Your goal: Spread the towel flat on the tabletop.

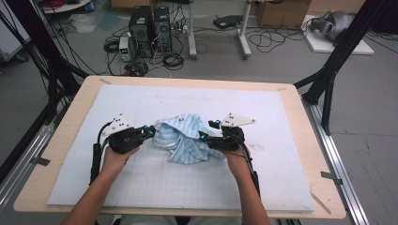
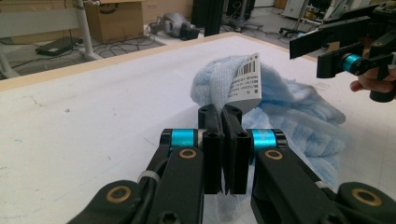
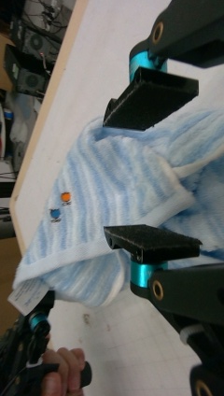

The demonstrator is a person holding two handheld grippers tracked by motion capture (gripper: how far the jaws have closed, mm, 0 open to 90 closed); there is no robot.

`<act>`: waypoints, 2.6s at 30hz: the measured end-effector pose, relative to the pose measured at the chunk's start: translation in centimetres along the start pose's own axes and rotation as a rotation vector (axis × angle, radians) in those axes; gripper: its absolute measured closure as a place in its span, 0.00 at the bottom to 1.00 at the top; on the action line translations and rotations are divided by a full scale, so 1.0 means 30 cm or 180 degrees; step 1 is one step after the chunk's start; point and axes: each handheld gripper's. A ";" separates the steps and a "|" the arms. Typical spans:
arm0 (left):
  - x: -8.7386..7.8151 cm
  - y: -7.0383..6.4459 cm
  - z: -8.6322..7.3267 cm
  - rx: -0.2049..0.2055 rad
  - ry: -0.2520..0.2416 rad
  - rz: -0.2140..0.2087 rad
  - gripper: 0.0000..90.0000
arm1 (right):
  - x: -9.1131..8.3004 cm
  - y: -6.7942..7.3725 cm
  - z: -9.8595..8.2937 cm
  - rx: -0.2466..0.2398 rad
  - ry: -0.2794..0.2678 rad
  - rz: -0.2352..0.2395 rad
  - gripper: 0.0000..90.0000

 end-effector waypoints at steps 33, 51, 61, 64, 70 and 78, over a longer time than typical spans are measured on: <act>-0.022 -0.139 -0.038 -0.0026 0.0123 -0.0358 0.95 | -0.169 0.089 -0.070 -0.0162 0.0225 -0.0239 0.97; -0.024 -0.284 -0.189 0.0159 0.0530 -0.0699 0.92 | -0.360 0.204 -0.211 -0.0131 0.0370 -0.0280 0.98; -0.053 -0.242 -0.164 0.0032 0.0253 -0.0429 0.46 | -0.451 0.216 -0.324 -0.0055 0.0786 -0.0369 0.97; -0.065 -0.211 -0.144 0.0057 0.0141 -0.0303 0.45 | -0.473 0.207 -0.327 0.0047 0.0699 -0.0423 0.80; -0.059 -0.151 -0.098 0.0085 -0.0002 -0.0063 0.43 | -0.456 0.159 -0.274 0.0276 0.0337 -0.0564 0.52; -0.007 -0.083 -0.012 -0.0017 -0.0056 0.0085 0.39 | -0.266 0.050 -0.156 0.0417 0.0273 -0.0624 0.29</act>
Point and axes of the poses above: each handheld gripper's, and its own axes: x roughly forward along the jaws, z roughly out of its top, y roughly to its left, and after that the axes turned 12 degrees about -x, right-handed
